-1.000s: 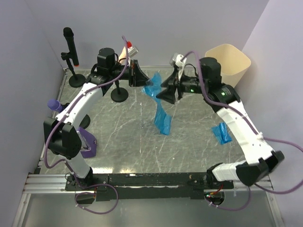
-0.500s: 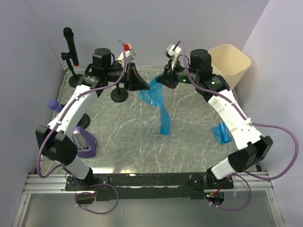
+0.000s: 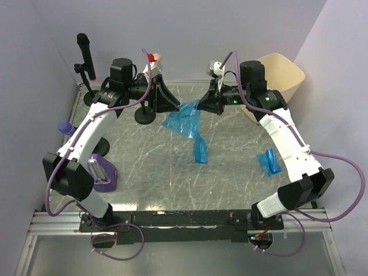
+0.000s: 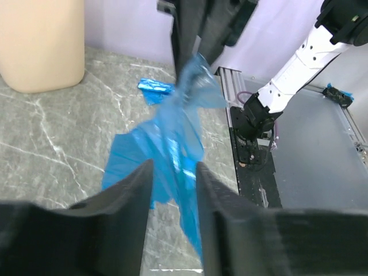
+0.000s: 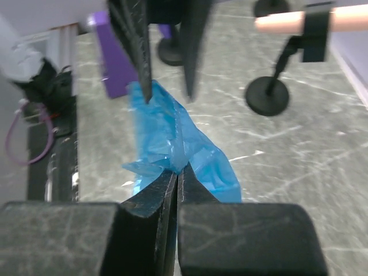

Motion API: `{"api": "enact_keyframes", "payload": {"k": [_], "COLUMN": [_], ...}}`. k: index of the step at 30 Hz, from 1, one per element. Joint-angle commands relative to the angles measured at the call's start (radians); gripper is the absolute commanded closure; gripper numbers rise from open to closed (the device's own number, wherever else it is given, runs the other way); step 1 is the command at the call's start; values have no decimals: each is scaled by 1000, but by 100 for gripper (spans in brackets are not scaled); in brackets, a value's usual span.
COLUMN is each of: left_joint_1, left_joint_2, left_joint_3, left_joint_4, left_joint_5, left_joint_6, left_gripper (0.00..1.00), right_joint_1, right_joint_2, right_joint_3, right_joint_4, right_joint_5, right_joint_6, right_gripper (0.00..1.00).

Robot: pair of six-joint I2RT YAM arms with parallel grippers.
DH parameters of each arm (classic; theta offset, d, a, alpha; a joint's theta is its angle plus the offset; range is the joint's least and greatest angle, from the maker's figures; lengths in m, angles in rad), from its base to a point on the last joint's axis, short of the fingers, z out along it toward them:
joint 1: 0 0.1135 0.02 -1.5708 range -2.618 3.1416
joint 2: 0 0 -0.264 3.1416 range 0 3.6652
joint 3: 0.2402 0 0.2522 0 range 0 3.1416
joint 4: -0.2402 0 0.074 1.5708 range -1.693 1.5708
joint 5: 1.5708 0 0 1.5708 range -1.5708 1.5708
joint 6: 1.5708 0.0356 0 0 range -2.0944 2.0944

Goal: Put the trash bags into the trash bin

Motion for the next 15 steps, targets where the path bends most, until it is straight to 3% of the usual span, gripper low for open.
{"api": "enact_keyframes", "payload": {"k": [1,4,9,15], "left_joint_1": [0,-13,-41,-90], "left_joint_2": [-13,4,30,53], "left_joint_3": [21,21,31,76], "left_joint_4": [111,171,226,129], "left_joint_5": [40,14,23,54], "left_joint_6": [-41,-71,-88,-11], "left_gripper": [54,46,45,53], "right_joint_1": [3,3,3,3], "right_joint_2": [-46,-53,-53,-24], "right_joint_3": [58,47,44,59], "right_joint_4": [-81,-82,-75,-73], "right_joint_5": [-136,-140,-143,-136], "right_joint_6": [-95,-97,-83,-89], "right_gripper": [100,100,100,100]}}
